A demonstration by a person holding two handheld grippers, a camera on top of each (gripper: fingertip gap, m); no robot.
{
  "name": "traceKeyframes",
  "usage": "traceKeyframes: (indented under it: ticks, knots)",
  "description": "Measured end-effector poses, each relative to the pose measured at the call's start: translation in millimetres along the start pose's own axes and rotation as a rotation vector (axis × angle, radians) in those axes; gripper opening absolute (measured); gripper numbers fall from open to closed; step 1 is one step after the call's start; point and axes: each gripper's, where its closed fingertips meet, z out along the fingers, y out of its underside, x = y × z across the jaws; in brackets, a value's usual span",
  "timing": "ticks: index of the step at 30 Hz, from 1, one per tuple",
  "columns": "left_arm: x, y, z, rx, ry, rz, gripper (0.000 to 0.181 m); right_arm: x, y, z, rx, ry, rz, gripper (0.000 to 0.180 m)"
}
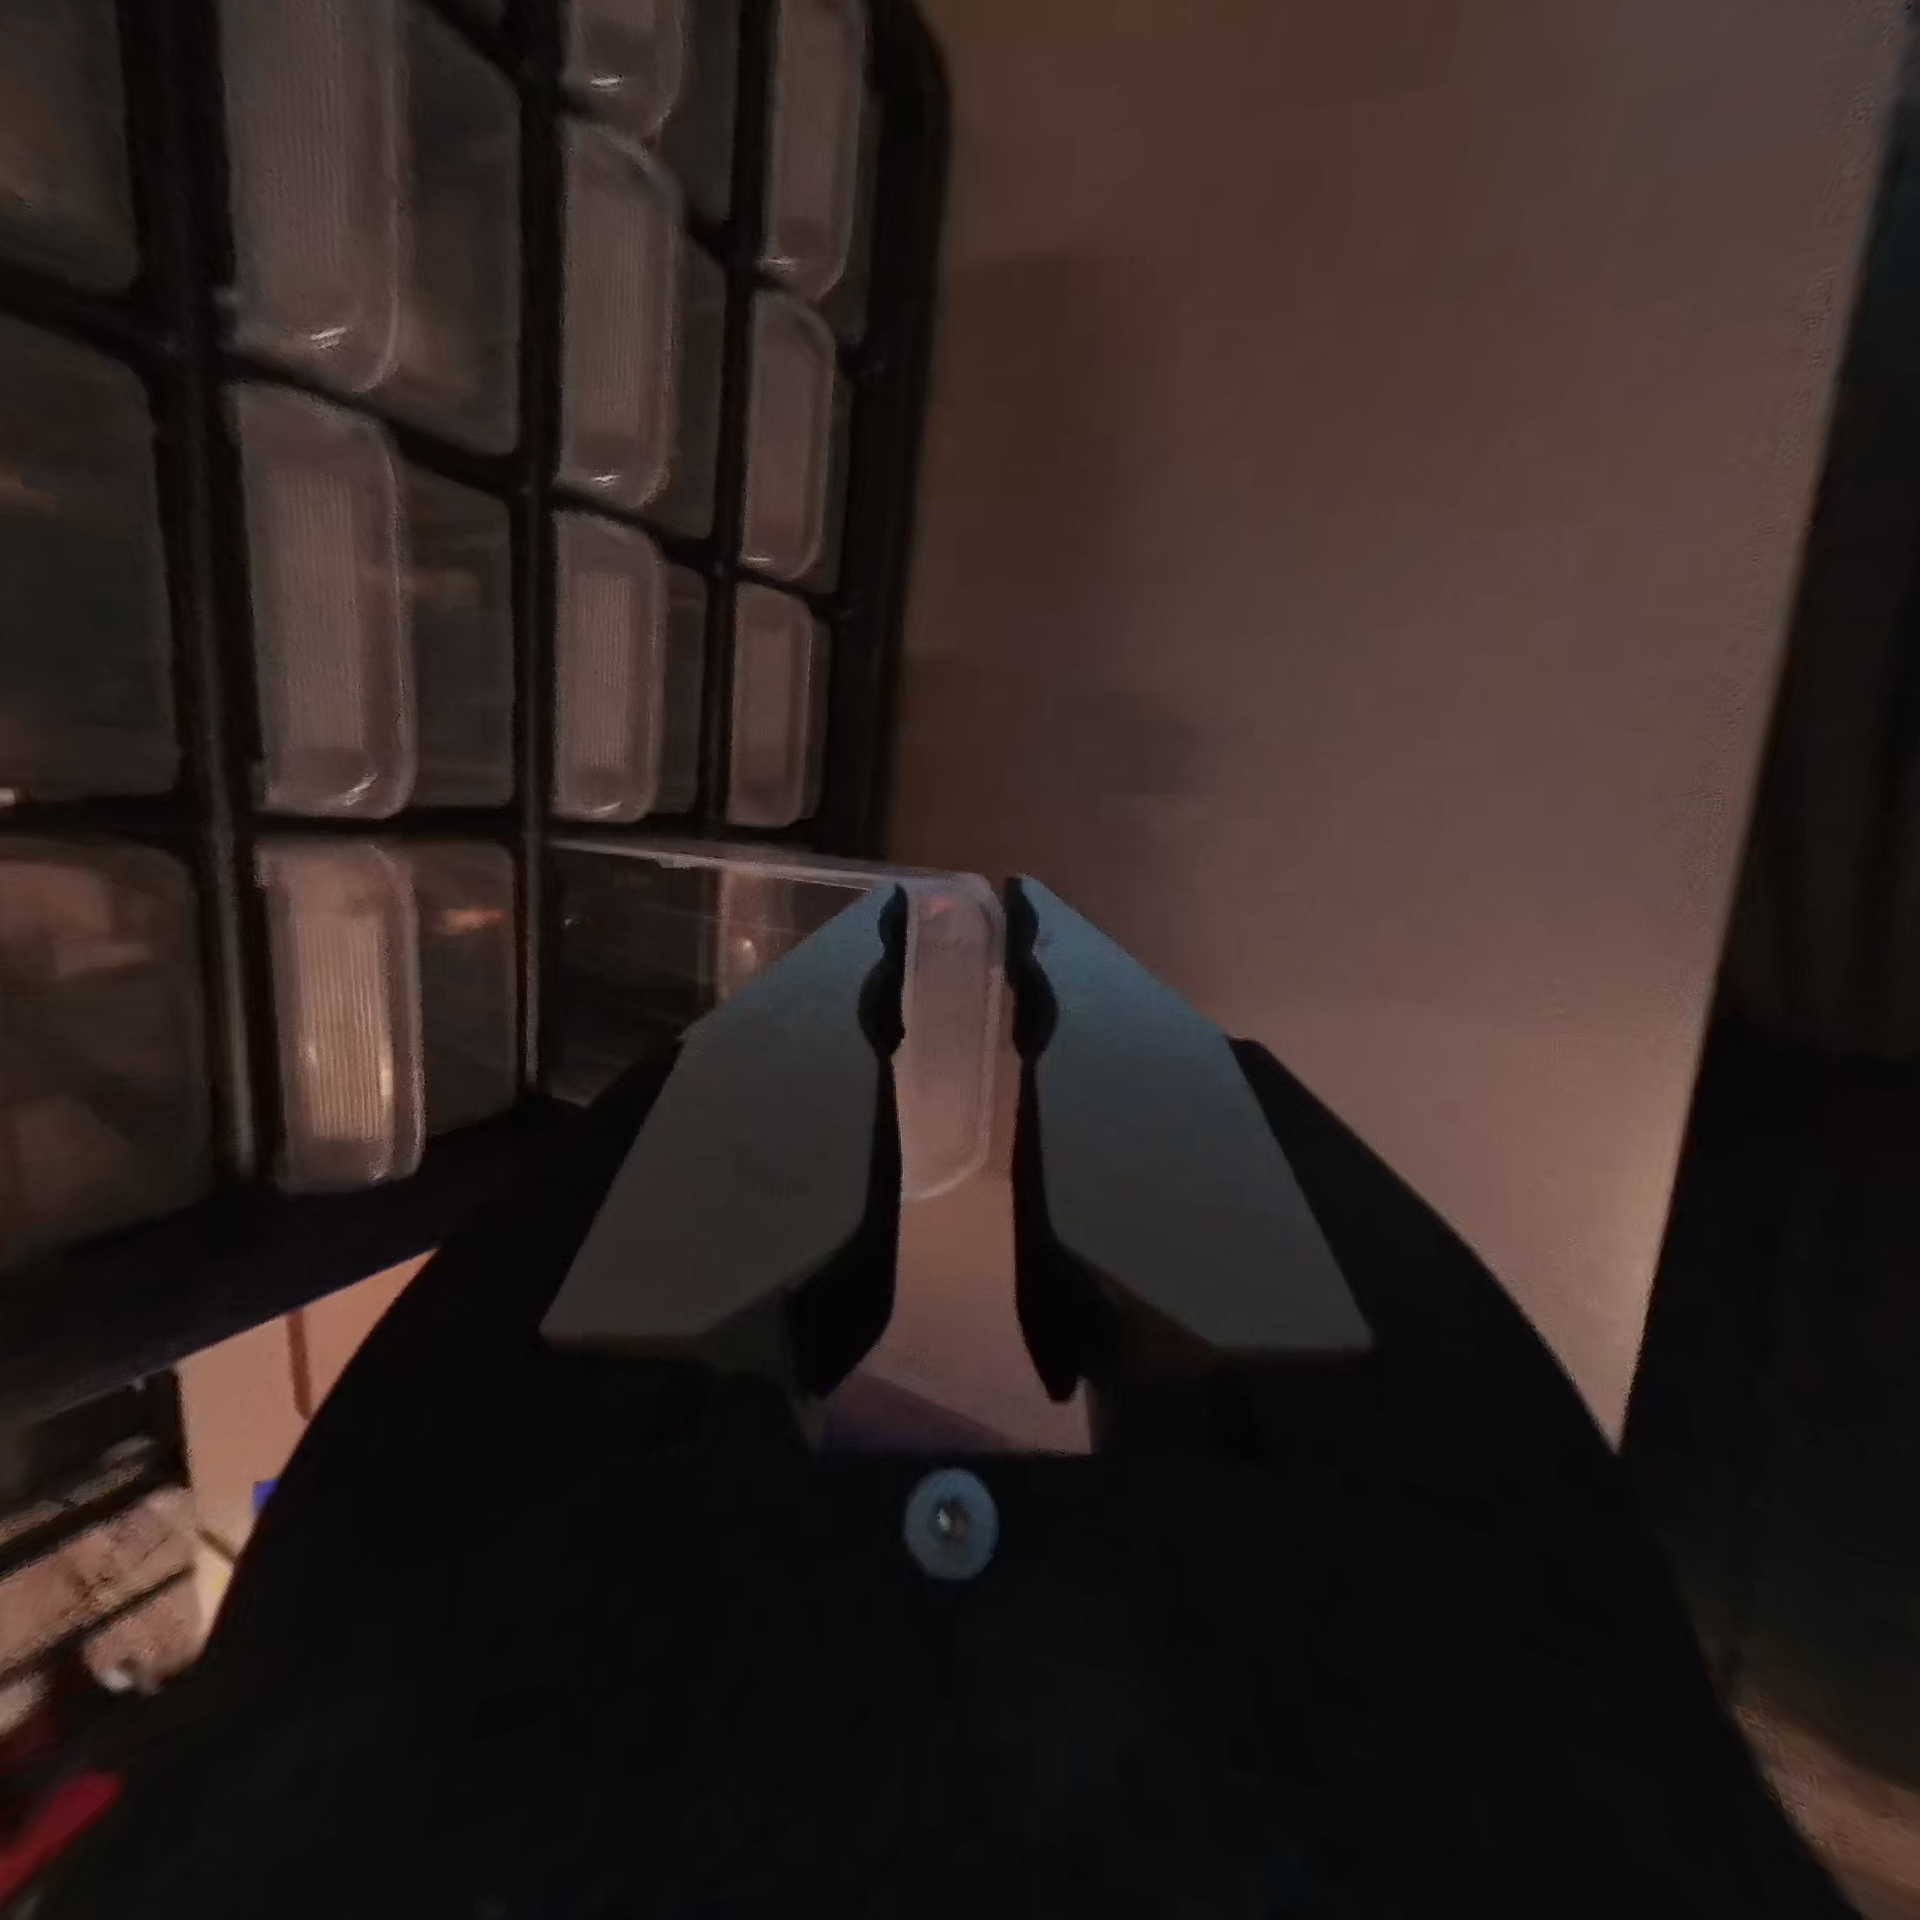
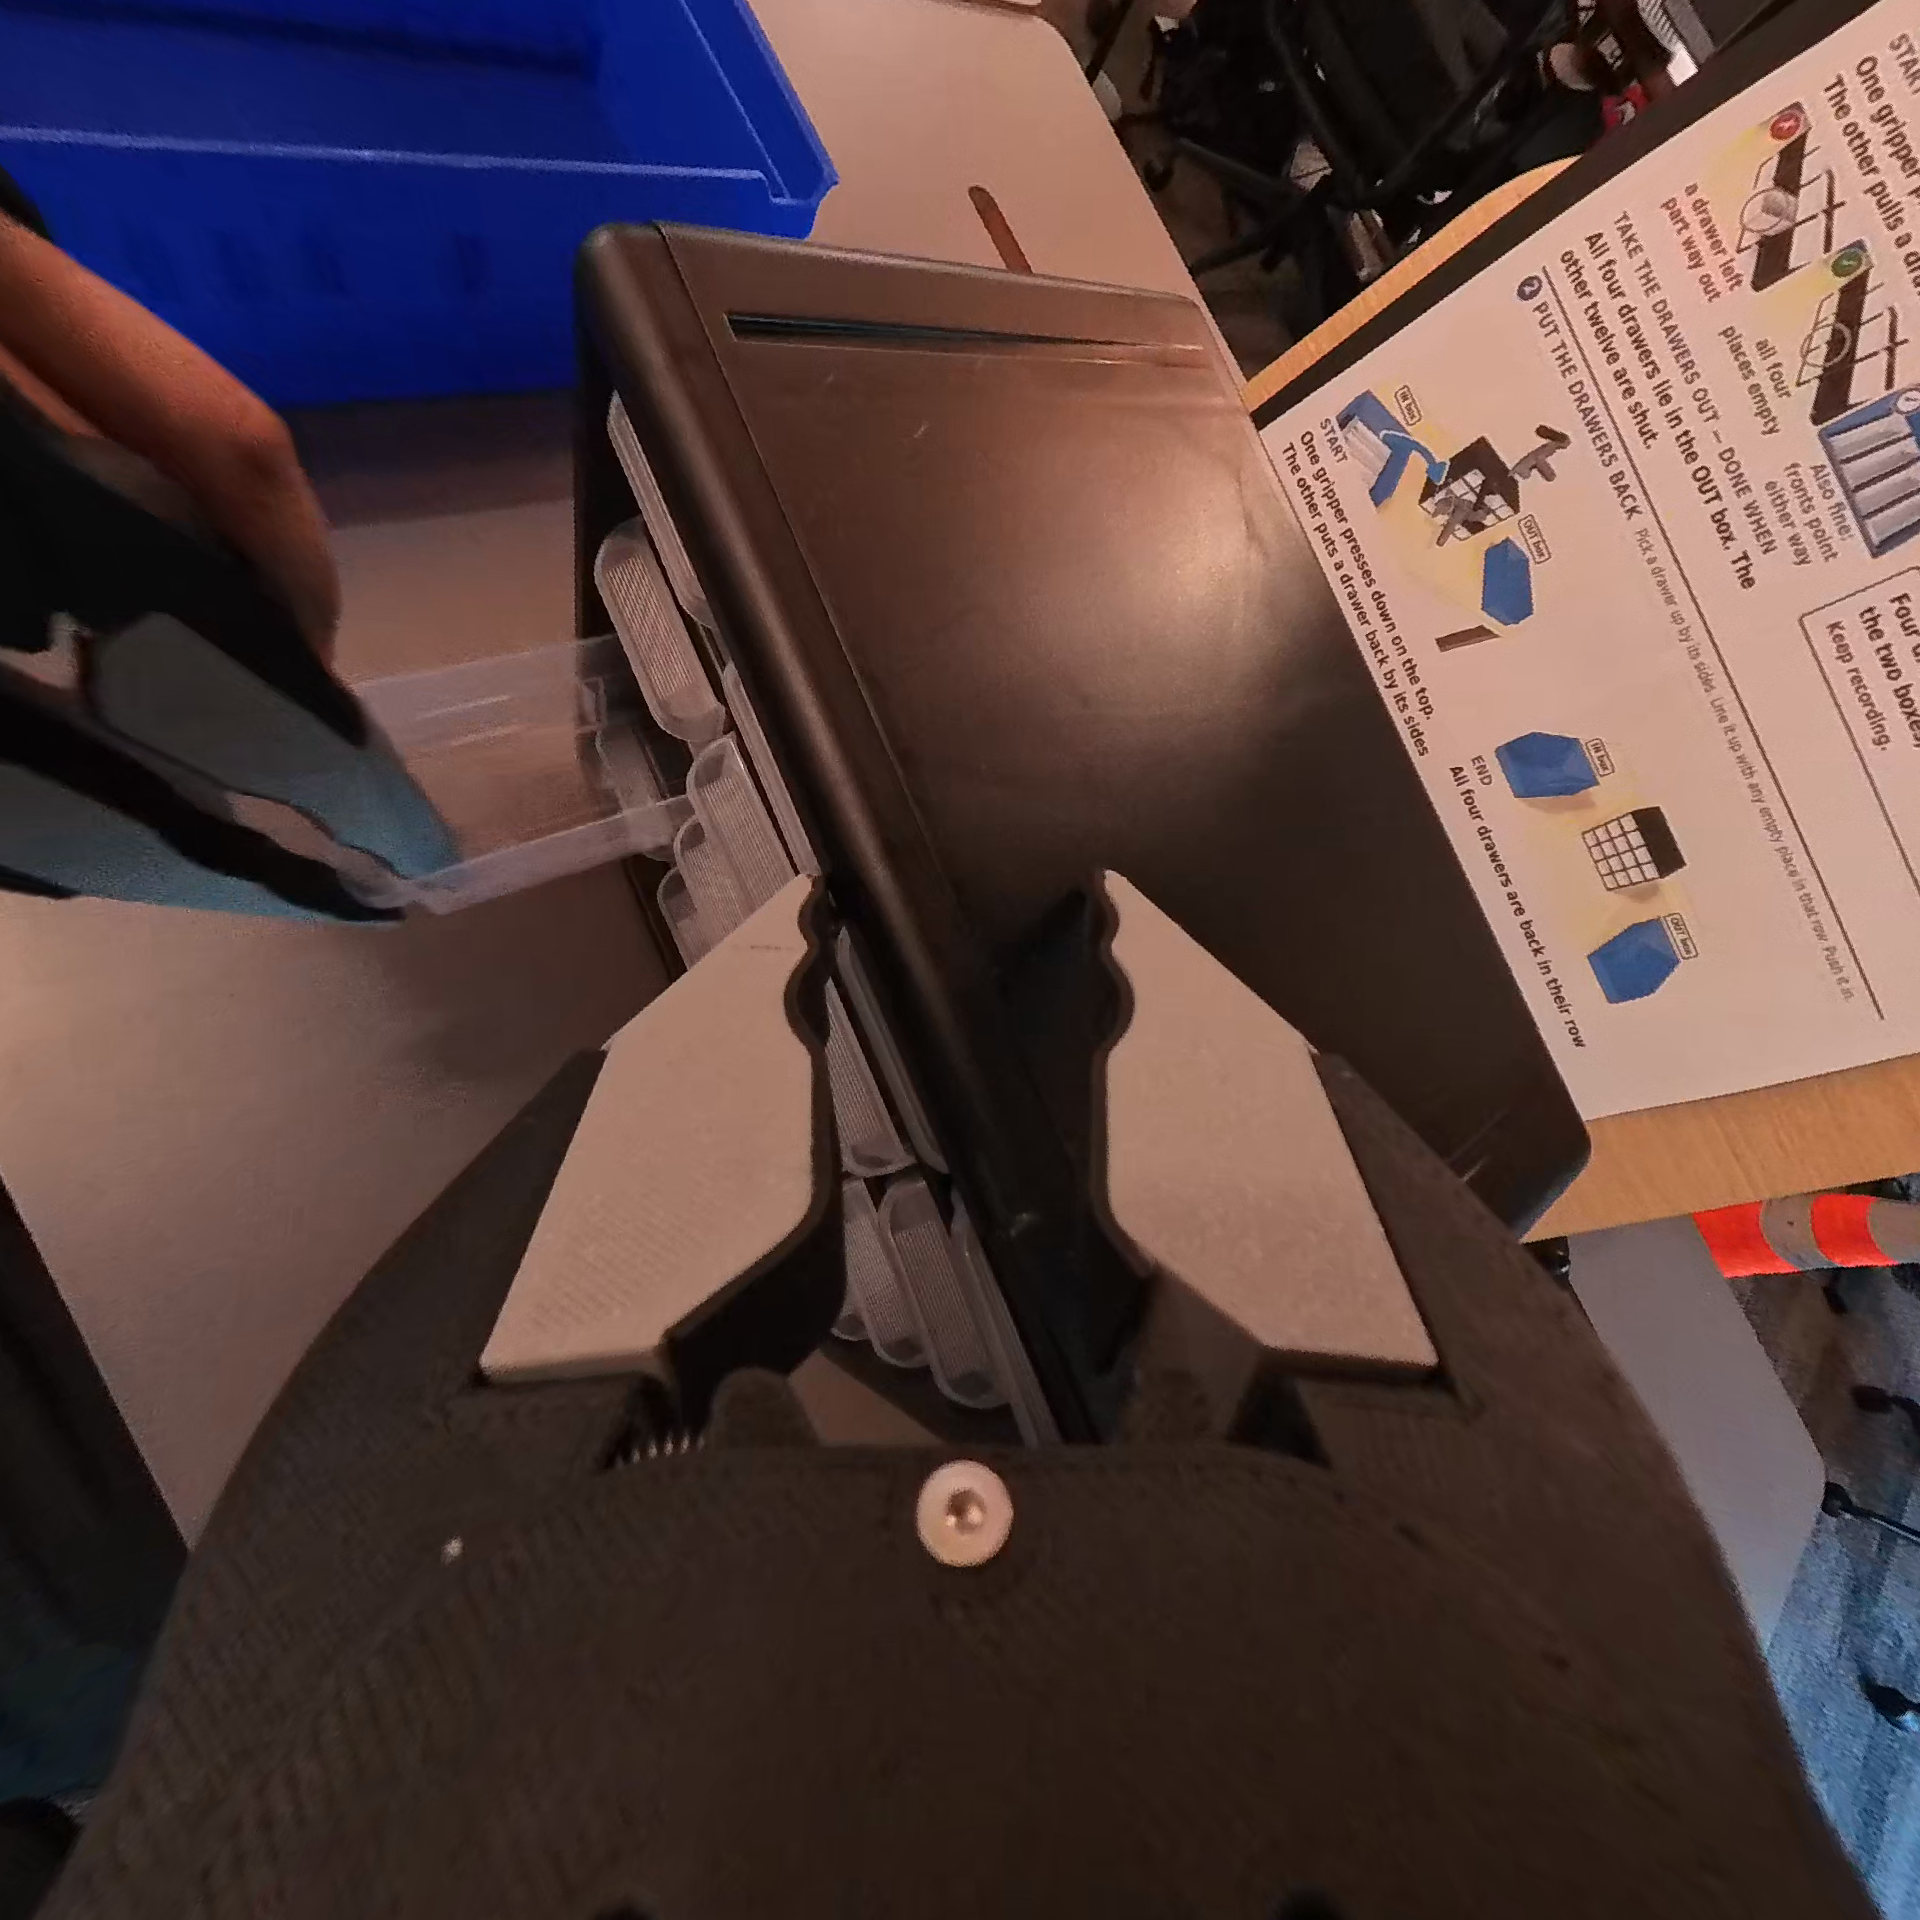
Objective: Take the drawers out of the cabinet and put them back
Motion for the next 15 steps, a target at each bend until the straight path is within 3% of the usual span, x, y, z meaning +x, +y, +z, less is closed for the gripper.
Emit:
traceKeyframes:
  ticks: [6,10,14,15]
  knots:
    - [-38.8,6.7,8.7,-0.022,-0.073,-0.093,0.019,0.4,-0.2,0.1,0.005,0.006,0.002,0.047]
    - [-24.1,1.0,-14.5,0.021,-0.051,-0.079,0.037,0.1,-0.2,0.2,0.003,0.007,0.001,0.047]
    - [12.2,-15.1,-45.9,0.137,0.057,0.022,0.027,0.2,-0.1,0.2,-0.002,0.008,-0.004,0.047]
    - [25.7,-17.9,-52.4,0.170,0.137,0.049,0.001,0.2,-0.1,0.3,-0.003,0.007,-0.005,0.047]
